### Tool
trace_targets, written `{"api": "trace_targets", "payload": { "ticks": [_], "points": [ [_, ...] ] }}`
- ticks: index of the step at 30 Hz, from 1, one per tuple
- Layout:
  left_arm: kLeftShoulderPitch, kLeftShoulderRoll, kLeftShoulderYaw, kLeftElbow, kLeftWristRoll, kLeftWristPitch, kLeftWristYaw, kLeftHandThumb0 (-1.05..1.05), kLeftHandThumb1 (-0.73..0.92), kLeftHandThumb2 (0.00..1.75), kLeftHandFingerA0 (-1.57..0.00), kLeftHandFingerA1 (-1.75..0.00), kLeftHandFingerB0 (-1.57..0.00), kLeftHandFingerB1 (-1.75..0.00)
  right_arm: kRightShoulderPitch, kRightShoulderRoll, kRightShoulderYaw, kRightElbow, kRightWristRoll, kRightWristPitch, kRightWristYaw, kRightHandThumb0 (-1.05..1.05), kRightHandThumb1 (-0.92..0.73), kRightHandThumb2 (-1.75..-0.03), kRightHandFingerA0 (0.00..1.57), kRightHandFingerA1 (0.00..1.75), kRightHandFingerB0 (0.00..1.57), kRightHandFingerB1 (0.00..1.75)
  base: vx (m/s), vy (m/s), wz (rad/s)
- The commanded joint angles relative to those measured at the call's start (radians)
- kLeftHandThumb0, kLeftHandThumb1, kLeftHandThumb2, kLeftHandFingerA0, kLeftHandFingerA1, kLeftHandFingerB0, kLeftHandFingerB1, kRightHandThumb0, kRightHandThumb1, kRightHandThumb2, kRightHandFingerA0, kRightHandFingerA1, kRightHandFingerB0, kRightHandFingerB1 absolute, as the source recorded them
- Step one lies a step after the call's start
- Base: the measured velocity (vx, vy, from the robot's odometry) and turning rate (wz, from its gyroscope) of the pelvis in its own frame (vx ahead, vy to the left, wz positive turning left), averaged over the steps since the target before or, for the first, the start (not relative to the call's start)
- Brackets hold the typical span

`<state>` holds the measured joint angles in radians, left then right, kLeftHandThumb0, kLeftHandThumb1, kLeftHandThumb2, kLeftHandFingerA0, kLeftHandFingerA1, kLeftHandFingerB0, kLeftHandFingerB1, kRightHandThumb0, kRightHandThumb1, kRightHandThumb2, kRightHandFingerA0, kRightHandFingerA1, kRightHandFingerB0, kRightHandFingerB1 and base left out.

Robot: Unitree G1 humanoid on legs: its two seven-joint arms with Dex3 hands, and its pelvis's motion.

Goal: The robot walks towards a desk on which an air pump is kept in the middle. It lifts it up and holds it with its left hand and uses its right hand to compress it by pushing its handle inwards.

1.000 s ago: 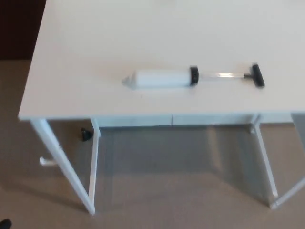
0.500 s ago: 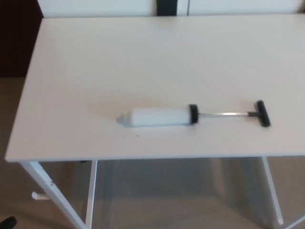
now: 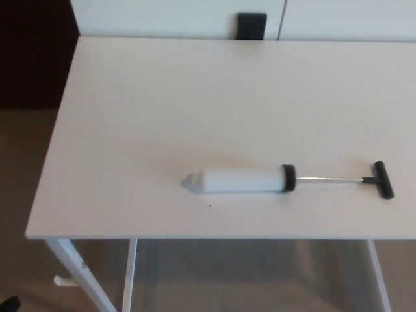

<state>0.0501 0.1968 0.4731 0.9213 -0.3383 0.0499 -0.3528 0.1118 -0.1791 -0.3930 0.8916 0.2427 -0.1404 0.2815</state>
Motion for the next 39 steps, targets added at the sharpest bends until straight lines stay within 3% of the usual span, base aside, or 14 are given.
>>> {"api": "trace_targets", "payload": {
  "ticks": [1,12,13,15,29,30,32,33,39],
  "points": [
    [0.006,0.009,-0.001,-0.004,-0.012,0.013,-0.002,-0.15,0.65,0.62,-0.49,-0.51,-0.43,-0.46,0.017,-0.014,-0.002,-0.003,0.008,-0.019,0.009,-0.34,-0.52,-0.74,0.66,0.62,0.49,0.53,0.09,-0.132,0.03],
    [0.004,0.009,-0.001,-0.011,-0.015,0.017,0.0,-0.1,0.69,0.6,-0.51,-0.51,-0.48,-0.46,0.013,-0.013,0.01,-0.012,-0.003,-0.021,-0.005,-0.34,-0.51,-0.74,0.67,0.62,0.49,0.53,0.04,-0.086,-0.03],
    [-0.004,0.01,0.002,-0.005,-0.017,0.02,0.006,-0.14,0.68,0.63,-0.49,-0.51,-0.44,-0.46,0.008,-0.015,0.011,-0.007,-0.002,-0.022,-0.005,-0.26,-0.62,-0.58,0.72,0.53,0.54,0.43,-0.01,0.17,-0.11],
    [-0.007,0.011,0.0,-0.002,-0.013,0.017,0.01,-0.14,0.69,0.63,-0.5,-0.51,-0.43,-0.45,0.006,-0.016,0.012,-0.002,-0.003,-0.027,-0.006,-0.27,-0.61,-0.58,0.71,0.52,0.55,0.44,0.01,0.203,0.15],
    [-0.001,0.013,-0.006,-0.007,-0.009,0.014,0.012,-0.13,0.69,0.62,-0.49,-0.5,-0.44,-0.45,0.014,-0.014,0.018,-0.002,-0.003,-0.03,-0.012,-0.26,-0.62,-0.58,0.73,0.53,0.54,0.44,0.03,0.089,0.04],
    [-0.001,0.012,-0.007,-0.008,-0.009,0.013,0.014,-0.15,0.7,0.64,-0.48,-0.5,-0.45,-0.46,0.016,-0.014,0.019,-0.007,-0.003,-0.03,-0.011,-0.34,-0.5,-0.74,0.68,0.62,0.5,0.53,0.02,-0.098,0.03],
    [-0.001,0.014,-0.009,-0.006,-0.008,0.011,0.01,-0.15,0.7,0.64,-0.48,-0.5,-0.45,-0.46,0.016,-0.014,0.021,-0.007,-0.005,-0.031,-0.013,-0.34,-0.5,-0.74,0.68,0.62,0.5,0.53,0.02,-0.096,0.0],
    [-0.003,0.015,-0.008,-0.002,-0.009,0.009,0.007,-0.15,0.69,0.63,-0.48,-0.5,-0.45,-0.46,0.017,-0.015,0.022,-0.007,-0.007,-0.032,-0.014,-0.27,-0.62,-0.58,0.73,0.54,0.56,0.44,0.01,-0.093,0.0],
    [0.007,0.015,0.003,-0.011,-0.022,0.022,0.005,-0.15,0.71,0.63,-0.43,-0.49,-0.4,-0.45,0.031,-0.01,0.02,-0.024,-0.002,-0.034,-0.017,-0.26,-0.62,-0.58,0.76,0.53,0.57,0.45,0.0,-0.03,0.0]
  ]
}}
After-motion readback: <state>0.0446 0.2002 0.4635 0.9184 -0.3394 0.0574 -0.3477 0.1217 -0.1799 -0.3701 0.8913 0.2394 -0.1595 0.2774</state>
